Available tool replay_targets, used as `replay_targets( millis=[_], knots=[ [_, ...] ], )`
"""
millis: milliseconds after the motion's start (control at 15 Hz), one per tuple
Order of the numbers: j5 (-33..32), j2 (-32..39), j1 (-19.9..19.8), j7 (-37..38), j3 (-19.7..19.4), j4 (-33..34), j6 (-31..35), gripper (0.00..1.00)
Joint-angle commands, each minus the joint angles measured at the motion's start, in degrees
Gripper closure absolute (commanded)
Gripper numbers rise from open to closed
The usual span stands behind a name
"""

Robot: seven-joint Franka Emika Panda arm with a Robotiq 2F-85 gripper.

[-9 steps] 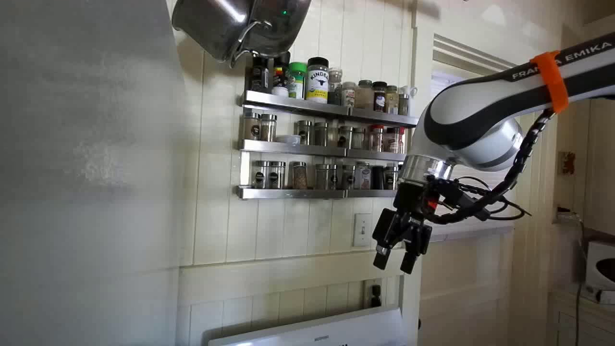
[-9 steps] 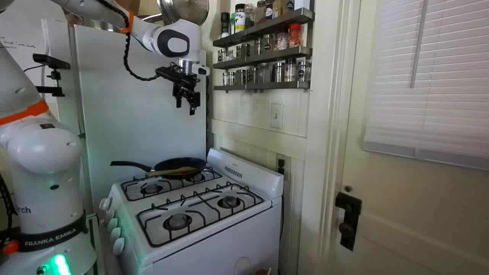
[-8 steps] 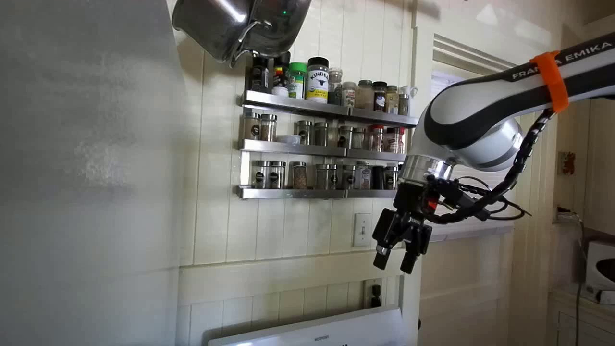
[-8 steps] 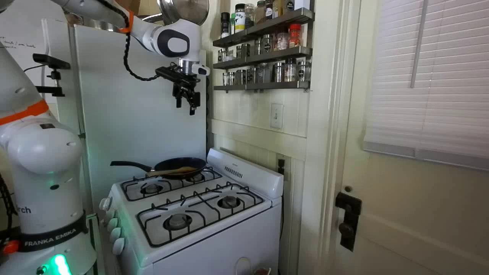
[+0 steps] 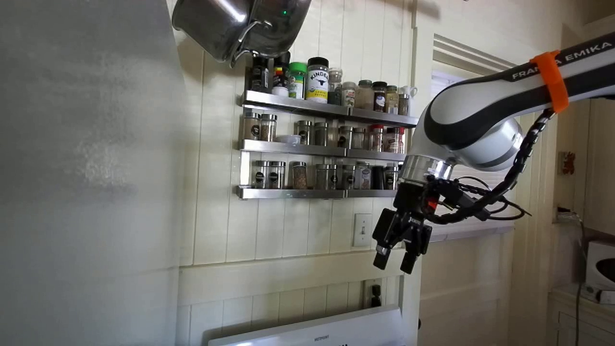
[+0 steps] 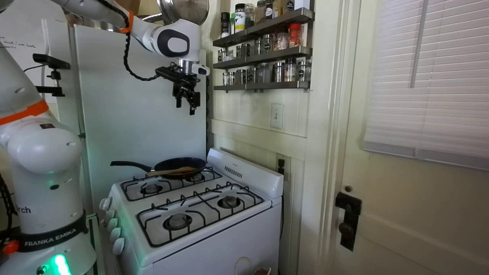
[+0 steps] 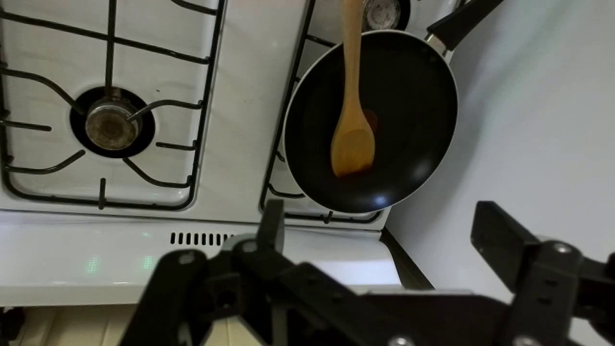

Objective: Move the black pan to the right

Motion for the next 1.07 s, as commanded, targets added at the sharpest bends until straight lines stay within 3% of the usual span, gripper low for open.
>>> replay_targets(
  millis=[0, 200, 533, 600, 667, 1000],
  knots=[
    [2.55, 2.78, -0.37, -1.24, 1.34, 0.11, 2.84, 0.00],
    [7.58, 8.46, 0.05, 3.04, 3.72, -0.68, 11.64, 0.00],
    [17.89, 21.18, 2.73, 11.82, 9.53, -0.41, 32.47, 0.00],
    [19.33, 23.56, 3.52, 12.33, 10.83, 0.39, 33.98, 0.00],
    [16.05, 19.17, 1.68, 10.09, 9.56, -1.22, 30.55, 0.00],
    [19.53, 24.05, 2.86, 12.23, 11.52, 0.72, 33.03, 0.00]
  ],
)
